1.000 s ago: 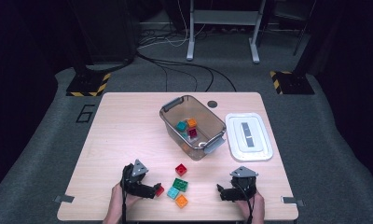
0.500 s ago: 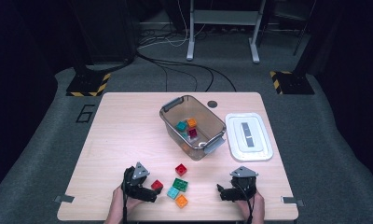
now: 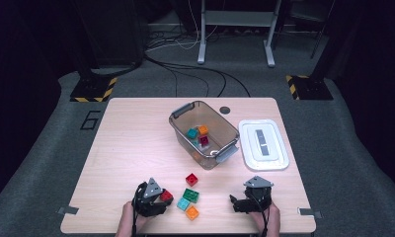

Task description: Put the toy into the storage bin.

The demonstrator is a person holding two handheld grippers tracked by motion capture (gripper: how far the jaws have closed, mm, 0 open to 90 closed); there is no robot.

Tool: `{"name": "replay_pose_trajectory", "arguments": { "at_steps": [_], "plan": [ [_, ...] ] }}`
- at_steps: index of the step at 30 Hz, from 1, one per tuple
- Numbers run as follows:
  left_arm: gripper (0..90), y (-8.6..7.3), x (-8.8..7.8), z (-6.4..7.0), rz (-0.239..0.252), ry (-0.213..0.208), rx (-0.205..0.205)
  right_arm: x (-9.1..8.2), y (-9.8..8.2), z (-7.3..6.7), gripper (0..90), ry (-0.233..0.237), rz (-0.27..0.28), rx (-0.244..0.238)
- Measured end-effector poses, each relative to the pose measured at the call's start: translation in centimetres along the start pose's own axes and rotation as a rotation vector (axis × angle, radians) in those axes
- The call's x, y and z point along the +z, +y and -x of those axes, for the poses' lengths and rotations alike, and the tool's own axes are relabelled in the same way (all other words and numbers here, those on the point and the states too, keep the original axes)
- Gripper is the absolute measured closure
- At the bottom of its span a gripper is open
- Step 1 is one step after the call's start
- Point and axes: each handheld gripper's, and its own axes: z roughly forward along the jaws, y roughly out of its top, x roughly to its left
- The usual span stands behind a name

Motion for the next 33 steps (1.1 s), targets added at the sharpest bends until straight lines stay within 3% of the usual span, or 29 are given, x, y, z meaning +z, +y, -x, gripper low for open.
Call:
{"name": "replay_pose_trajectory", "arguments": {
  "at_steps": [7,14,23,33],
  "plan": [
    [58.7,0.1,0.0,-0.6,0.031,0.004,-0.030,0.0,0.0,0.0,1.2,0.000,0.000,0.000],
    [58.7,1.0,-0.1,-1.1,0.043,0.013,-0.026,0.0,0.0,-0.1,1.2,-0.002,0.003,0.006],
    [58.7,3.4,-0.3,-2.0,0.052,0.029,-0.001,0.0,0.0,0.0,1.3,0.001,0.001,0.000],
    [58.7,5.5,-0.5,-3.4,0.074,0.020,-0.014,0.0,0.0,0.0,1.4,-0.004,-0.001,0.007]
  ]
}}
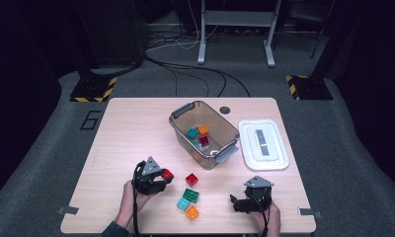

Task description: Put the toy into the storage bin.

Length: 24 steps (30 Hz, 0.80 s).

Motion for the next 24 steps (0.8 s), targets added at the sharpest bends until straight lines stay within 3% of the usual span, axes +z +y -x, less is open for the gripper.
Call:
{"name": "replay_pose_trajectory", "arguments": {
  "at_steps": [13,18,24],
  "plan": [
    [58.7,2.5,-0.1,-1.5,0.024,0.009,0.010,0.0,0.0,0.0,1.4,-0.003,0.000,0.003],
    [58.7,3.3,-0.3,-2.1,0.034,0.011,-0.006,0.0,0.0,0.0,1.4,-0.006,0.001,0.008],
    [58.7,4.3,-0.4,-2.6,0.032,0.017,0.011,0.0,0.0,0.0,1.4,-0.006,0.001,0.008]
  ]
}}
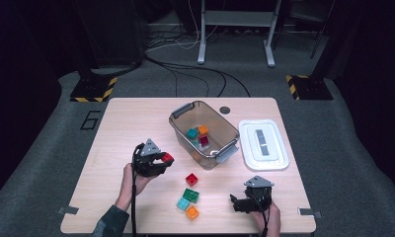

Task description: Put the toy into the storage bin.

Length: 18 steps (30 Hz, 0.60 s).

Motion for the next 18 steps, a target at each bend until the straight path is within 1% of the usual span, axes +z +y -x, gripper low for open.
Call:
{"name": "replay_pose_trajectory", "arguments": {
  "at_steps": [2,4,8,9,11,12,16,17,18],
  "plan": [
    [58.7,0.3,0.0,-0.1,0.008,-0.002,-0.007,0.0,0.0,0.0,1.4,0.000,0.000,0.000],
    [58.8,0.7,0.0,-0.2,0.003,-0.002,0.001,0.0,0.0,0.0,1.4,-0.002,0.001,0.003],
    [58.7,1.3,0.1,-0.6,0.004,-0.002,0.001,0.0,0.0,0.0,1.4,0.001,0.000,0.001],
    [58.8,1.4,0.1,-0.6,0.008,-0.002,-0.005,0.0,0.0,0.0,1.4,-0.001,0.001,0.005],
    [58.8,1.8,0.0,-0.8,0.012,-0.001,0.000,0.0,0.0,0.1,1.4,0.001,-0.001,-0.004],
    [58.8,1.9,0.1,-0.9,0.017,-0.002,-0.007,0.0,0.0,0.0,1.4,-0.001,0.002,0.005],
    [58.8,2.6,-0.1,-1.1,0.016,0.001,-0.003,0.0,0.0,0.0,1.4,-0.001,0.001,0.004],
    [58.8,2.7,-0.1,-1.2,0.019,0.001,0.003,0.0,0.0,0.0,1.4,0.001,-0.001,-0.004],
    [58.8,2.9,-0.2,-1.3,0.015,0.005,0.005,0.0,0.0,0.0,1.3,-0.001,0.001,0.005]
  ]
}}
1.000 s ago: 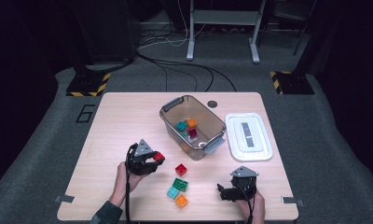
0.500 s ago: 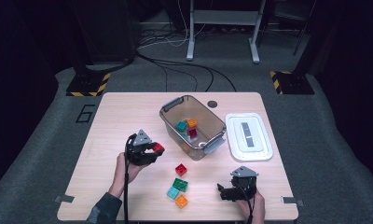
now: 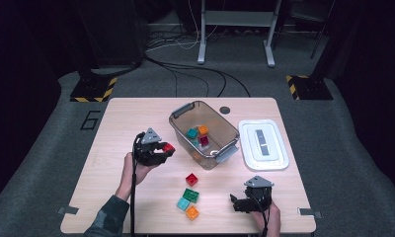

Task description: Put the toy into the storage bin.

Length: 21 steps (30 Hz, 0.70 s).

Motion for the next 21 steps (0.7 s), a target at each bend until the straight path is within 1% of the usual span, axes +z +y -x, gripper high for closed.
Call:
{"name": "replay_pose_trajectory", "arguments": {
  "at_steps": [5,6,7,10,13,14,17,18,19,20,21],
  "plan": [
    [58.8,0.8,-0.4,-0.3,0.012,0.006,-0.002,0.0,0.0,0.0,1.4,0.000,0.000,0.000],
    [58.8,1.0,-0.5,-0.3,0.016,0.011,0.004,0.0,0.0,0.0,1.4,0.001,-0.001,-0.006],
    [58.8,1.1,-0.6,-0.4,0.019,0.012,0.003,0.0,0.0,0.0,1.3,0.000,0.000,0.000],
    [58.8,1.9,-0.9,-0.7,0.030,0.021,0.010,0.0,0.0,0.0,1.3,0.000,0.000,0.000],
    [58.8,2.7,-1.2,-1.1,0.048,0.027,0.006,0.0,0.0,0.0,1.4,0.001,0.000,-0.001],
    [58.8,3.0,-1.3,-1.3,0.046,0.027,0.009,0.0,0.0,0.0,1.4,0.000,0.000,-0.001],
    [58.8,3.8,-1.3,-1.6,0.054,0.031,0.010,0.0,0.0,0.0,1.4,0.000,0.000,0.000],
    [58.8,3.9,-1.3,-1.7,0.054,0.030,0.009,0.0,0.0,0.1,1.4,0.001,-0.002,-0.009],
    [58.8,4.2,-1.2,-1.8,0.054,0.033,0.013,0.0,0.0,0.0,1.4,0.001,-0.001,-0.003],
    [58.8,4.4,-1.2,-1.8,0.054,0.032,0.009,0.0,0.0,0.1,1.3,0.001,-0.003,-0.009],
    [58.8,4.6,-1.2,-2.0,0.052,0.033,0.017,0.0,0.0,0.1,1.4,0.001,-0.002,-0.008]
  ]
}}
